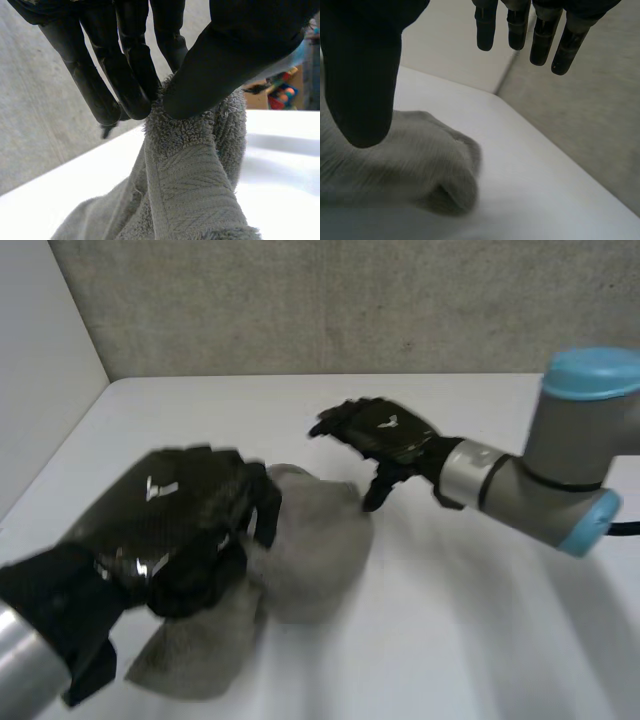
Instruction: Fold the towel.
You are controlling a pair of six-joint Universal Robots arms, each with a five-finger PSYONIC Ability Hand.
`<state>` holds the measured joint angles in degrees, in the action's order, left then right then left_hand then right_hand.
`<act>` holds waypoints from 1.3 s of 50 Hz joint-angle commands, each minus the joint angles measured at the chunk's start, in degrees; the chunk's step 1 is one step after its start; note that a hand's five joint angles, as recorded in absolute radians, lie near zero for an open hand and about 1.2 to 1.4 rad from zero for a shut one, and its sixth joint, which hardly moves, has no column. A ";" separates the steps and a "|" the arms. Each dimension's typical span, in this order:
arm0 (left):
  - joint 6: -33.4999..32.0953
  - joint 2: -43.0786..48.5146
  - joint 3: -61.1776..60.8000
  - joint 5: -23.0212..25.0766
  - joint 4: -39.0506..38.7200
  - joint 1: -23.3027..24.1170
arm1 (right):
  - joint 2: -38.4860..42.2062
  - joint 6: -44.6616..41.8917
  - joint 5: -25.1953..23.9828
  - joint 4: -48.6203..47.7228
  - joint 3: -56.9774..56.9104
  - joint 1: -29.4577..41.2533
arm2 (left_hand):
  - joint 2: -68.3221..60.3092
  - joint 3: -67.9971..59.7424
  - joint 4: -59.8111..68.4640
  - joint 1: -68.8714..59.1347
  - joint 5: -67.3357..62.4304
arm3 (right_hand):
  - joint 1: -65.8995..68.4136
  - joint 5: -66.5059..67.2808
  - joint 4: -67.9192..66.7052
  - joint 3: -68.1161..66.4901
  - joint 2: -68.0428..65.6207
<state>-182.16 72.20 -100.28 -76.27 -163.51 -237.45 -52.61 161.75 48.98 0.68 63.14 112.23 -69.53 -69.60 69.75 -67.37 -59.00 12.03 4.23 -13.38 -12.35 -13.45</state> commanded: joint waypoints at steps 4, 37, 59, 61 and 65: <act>-0.48 -1.54 -4.13 -0.90 2.58 0.06 | 8.39 -10.30 0.50 1.33 -2.49 11.25 | -10.47 -10.40 10.25 -12.63 -11.00 | 42.70 40.50 -41.35 -42.38 -41.28; -0.65 -4.70 -5.80 -0.02 2.41 -7.85 | 14.02 -40.45 9.81 12.85 -8.20 12.22 | -10.47 -10.40 10.25 -12.63 -11.00 | 31.54 29.35 -30.20 -31.22 -30.12; -4.43 1.19 -3.07 -0.37 -9.28 -14.27 | -19.17 -4.16 32.57 -10.89 2.66 4.85 | -10.47 -10.40 10.25 -12.63 -11.00 | 67.97 65.77 -66.62 -67.65 -66.55; -4.43 4.16 -3.69 -0.55 -14.18 -15.23 | -21.75 -5.13 32.67 -9.73 5.94 4.40 | -10.47 -10.40 10.25 -12.63 -11.00 | 67.97 65.77 -66.62 -67.65 -66.55; -4.43 7.67 -4.13 -0.72 -18.92 -15.06 | -29.10 -11.43 33.02 1.20 16.45 4.14 | -10.47 -10.40 10.25 -12.63 -11.00 | 67.97 65.77 -66.62 -67.65 -66.55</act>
<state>-186.47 74.52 -103.52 -76.68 -174.20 -251.73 -72.66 157.75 81.53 -9.60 66.66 117.33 -69.53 -69.65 69.77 -67.38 -59.00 53.12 55.19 -68.19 -67.73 -67.07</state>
